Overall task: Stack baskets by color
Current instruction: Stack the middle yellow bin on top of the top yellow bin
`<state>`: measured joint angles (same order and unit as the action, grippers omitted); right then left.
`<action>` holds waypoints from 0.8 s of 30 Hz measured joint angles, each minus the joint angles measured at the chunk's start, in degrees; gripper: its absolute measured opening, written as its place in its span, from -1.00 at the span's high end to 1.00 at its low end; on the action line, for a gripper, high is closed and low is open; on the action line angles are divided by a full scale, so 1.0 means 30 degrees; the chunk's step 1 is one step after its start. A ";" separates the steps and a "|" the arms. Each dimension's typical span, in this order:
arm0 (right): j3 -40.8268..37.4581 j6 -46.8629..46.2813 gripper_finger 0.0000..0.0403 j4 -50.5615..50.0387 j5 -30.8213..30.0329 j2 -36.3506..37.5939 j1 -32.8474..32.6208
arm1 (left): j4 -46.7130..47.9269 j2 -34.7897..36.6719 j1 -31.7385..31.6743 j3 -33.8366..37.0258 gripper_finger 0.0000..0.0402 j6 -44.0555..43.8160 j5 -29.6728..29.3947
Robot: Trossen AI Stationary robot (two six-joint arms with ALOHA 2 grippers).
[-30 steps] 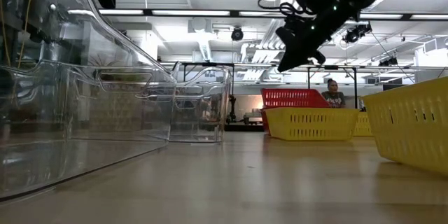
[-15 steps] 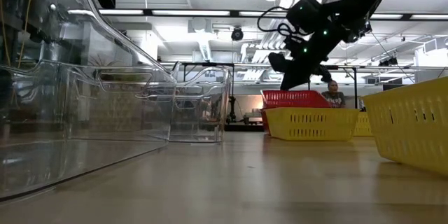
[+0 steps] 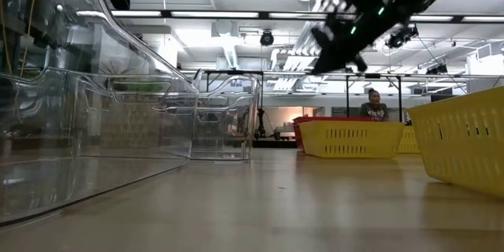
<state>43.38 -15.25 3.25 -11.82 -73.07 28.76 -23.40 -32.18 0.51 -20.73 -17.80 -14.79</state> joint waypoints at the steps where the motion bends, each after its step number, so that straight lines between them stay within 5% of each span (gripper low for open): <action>1: 0.0000 0.0349 1.00 -0.0485 0.1078 0.0974 -0.0084 | 0.0000 -0.0007 0.0000 0.0000 0.39 0.0000 0.0000; 5: -0.0213 0.0706 1.00 -0.2307 0.5124 0.5051 -0.0956 | -0.0010 -0.0007 -0.0015 0.0000 0.39 0.0138 -0.0235; 9: -0.0979 -0.0157 1.00 -0.2820 0.6178 0.8472 -0.3374 | -0.0050 -0.0007 -0.0022 0.0000 0.39 0.0138 -0.0281; 17: -0.3075 -0.1321 1.00 -0.2095 0.2436 1.1164 -0.9180 | -0.0118 -0.0044 -0.0354 0.0000 0.39 0.0549 0.0029; 24: -0.3526 -0.1260 1.00 -0.1222 -0.0026 1.0839 -1.1239 | -0.0087 -0.0044 -0.1281 0.0000 0.39 0.1501 0.0867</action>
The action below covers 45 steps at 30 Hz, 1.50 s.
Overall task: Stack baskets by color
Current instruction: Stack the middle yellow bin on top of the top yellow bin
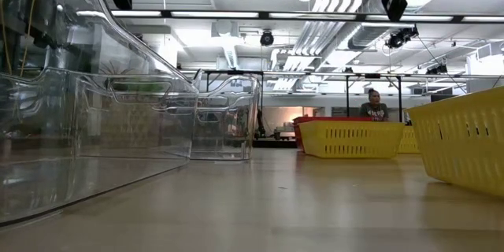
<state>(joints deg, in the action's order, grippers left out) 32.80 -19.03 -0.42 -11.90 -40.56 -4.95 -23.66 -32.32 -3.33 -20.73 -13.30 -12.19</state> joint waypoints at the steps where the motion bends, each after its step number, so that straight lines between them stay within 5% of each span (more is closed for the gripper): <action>1: 0.0000 0.0001 1.00 0.0126 0.0050 0.0000 -0.0075 | 0.0007 0.0000 -0.0084 0.0000 0.39 0.0005 -0.0003; 9: 0.0015 0.1196 1.00 0.0683 0.1297 0.0175 -0.0160 | 0.0042 0.0000 -0.0475 0.0000 0.39 -0.0006 -0.0383; 25: 0.0105 0.0497 0.95 0.1932 0.0423 -0.1373 -0.0065 | 0.0315 0.0000 -0.0475 0.0000 0.39 -0.0015 -0.0868; 34: 0.4229 -0.0318 0.34 -1.0073 0.1097 -0.6036 0.0154 | 0.0597 0.0000 -0.0475 0.0000 0.39 -0.0015 -0.0657; 40: 0.4539 0.2435 -0.02 -1.1634 0.1226 -0.9586 0.0154 | 0.0592 0.0000 -0.0475 0.0000 0.39 -0.0015 -0.0656; 45: 0.4539 0.5116 -0.11 -1.1929 0.0604 -1.2469 0.0764 | 0.0597 0.0000 -0.0475 0.0000 0.39 -0.0014 -0.0655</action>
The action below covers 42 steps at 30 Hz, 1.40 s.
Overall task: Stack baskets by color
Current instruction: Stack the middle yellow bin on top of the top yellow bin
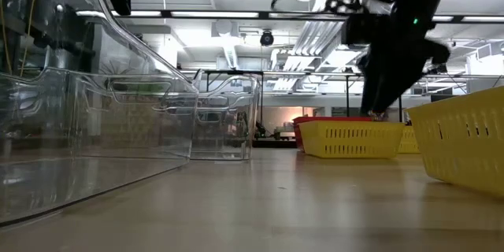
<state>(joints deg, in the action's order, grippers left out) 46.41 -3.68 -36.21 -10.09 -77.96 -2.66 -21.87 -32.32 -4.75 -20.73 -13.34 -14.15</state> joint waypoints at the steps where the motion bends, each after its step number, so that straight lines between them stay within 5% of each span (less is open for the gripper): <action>1: 0.0000 0.0379 -0.11 0.0095 -0.0015 -0.0452 0.0201 | 0.0000 0.0000 0.0000 0.0000 0.39 0.0000 0.0007; 12: -0.0007 0.2713 0.09 0.0266 0.0547 -0.3155 0.1401 | 0.0530 0.0000 0.0000 0.0000 0.39 -0.0037 -0.0008; 20: 0.0154 0.2518 0.94 -0.0053 0.2838 -0.2704 0.1370 | 0.0510 0.0000 0.0000 0.0000 0.39 -0.0044 -0.0038; 31: 0.2345 0.0369 0.99 -0.0861 0.4322 0.0628 0.0319 | 0.0488 0.0038 0.0015 0.0000 0.39 -0.0051 0.0789; 42: 0.1974 -0.4574 1.00 0.1379 0.3635 0.1628 -0.3556 | 0.0488 0.0036 0.0011 0.0000 0.39 -0.0488 0.1151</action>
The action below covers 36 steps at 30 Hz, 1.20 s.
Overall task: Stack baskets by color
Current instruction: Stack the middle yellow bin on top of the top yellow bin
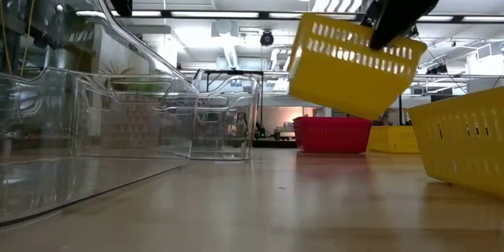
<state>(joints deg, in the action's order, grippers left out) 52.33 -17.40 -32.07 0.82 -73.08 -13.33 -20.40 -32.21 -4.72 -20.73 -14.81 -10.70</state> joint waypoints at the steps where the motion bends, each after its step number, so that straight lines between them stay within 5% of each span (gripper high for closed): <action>1: -0.0206 -0.0360 1.00 0.0853 -0.0378 0.0000 -0.0332 | 0.0002 0.0000 0.0003 0.0000 0.39 0.0000 0.0007; 14: -0.0546 0.1131 1.00 1.0864 -0.6002 0.0000 -0.1301 | -0.0262 0.0000 -0.0004 0.0000 0.39 -0.0996 0.0061; 24: -0.0546 0.2467 1.00 1.0620 -0.5937 0.1926 -0.1158 | -0.0262 -0.0096 0.0396 -0.0392 0.44 -0.1164 0.1857; 30: -0.0669 0.2973 1.00 1.0856 -0.5017 0.2682 0.0007 | 0.1366 -0.1230 0.1988 -0.2898 0.83 0.1563 0.1900; 36: -0.4549 0.3158 1.00 1.7650 -0.4415 0.3183 0.1152 | 0.3147 -0.2488 0.3069 -0.4320 0.96 0.2062 0.0655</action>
<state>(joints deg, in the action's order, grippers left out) 38.69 -7.93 20.88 -12.43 -63.53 -9.87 -10.96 -39.67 4.49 -33.69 -8.62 -8.73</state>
